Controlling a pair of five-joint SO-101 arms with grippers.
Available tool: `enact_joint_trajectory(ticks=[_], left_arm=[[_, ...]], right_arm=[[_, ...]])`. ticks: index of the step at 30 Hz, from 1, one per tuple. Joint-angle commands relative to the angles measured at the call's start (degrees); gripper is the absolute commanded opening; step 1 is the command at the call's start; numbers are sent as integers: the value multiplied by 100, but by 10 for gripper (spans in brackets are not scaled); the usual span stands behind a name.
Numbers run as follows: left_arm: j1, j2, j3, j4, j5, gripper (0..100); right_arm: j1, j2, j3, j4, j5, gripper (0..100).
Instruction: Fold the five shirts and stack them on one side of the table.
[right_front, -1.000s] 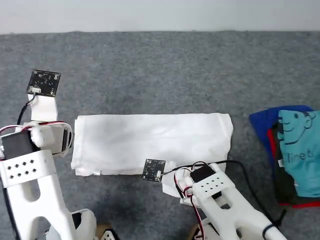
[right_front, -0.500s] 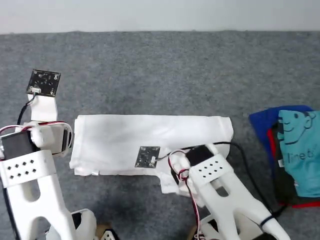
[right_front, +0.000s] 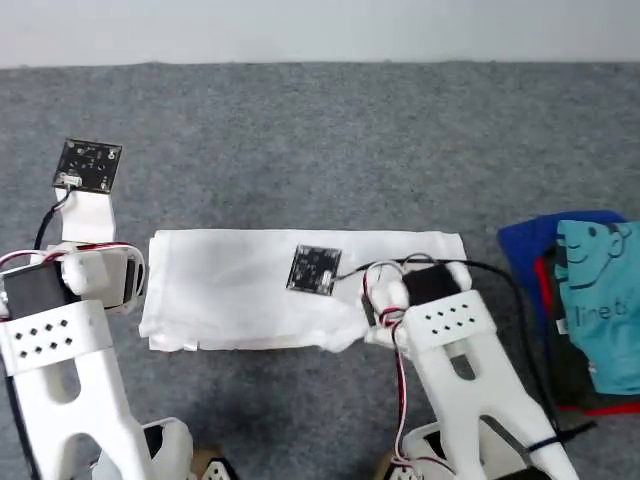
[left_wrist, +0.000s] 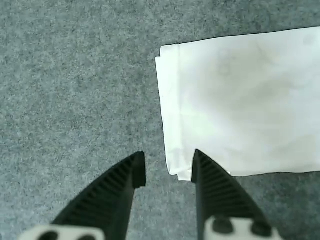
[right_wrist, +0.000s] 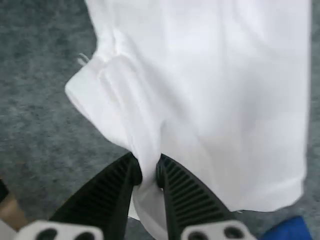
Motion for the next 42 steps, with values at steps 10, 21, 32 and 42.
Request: enact_joint_trajectory(ticks=[10, 21, 32, 42], left_arm=[[-26, -97, -13, -88, -26, 156], [-26, -97, 136, -123, -26, 156], [-26, -123, 338, -334, -26, 156], [-26, -114, 338, -334, -26, 156]], right_arm=[[75, 655, -176, -1648, 141, 12], [66, 1429, -220, -2598, -343, 190], [119, 1868, -360, -3503, -457, 147], [84, 892, -2013, 1226, -1037, 139]])
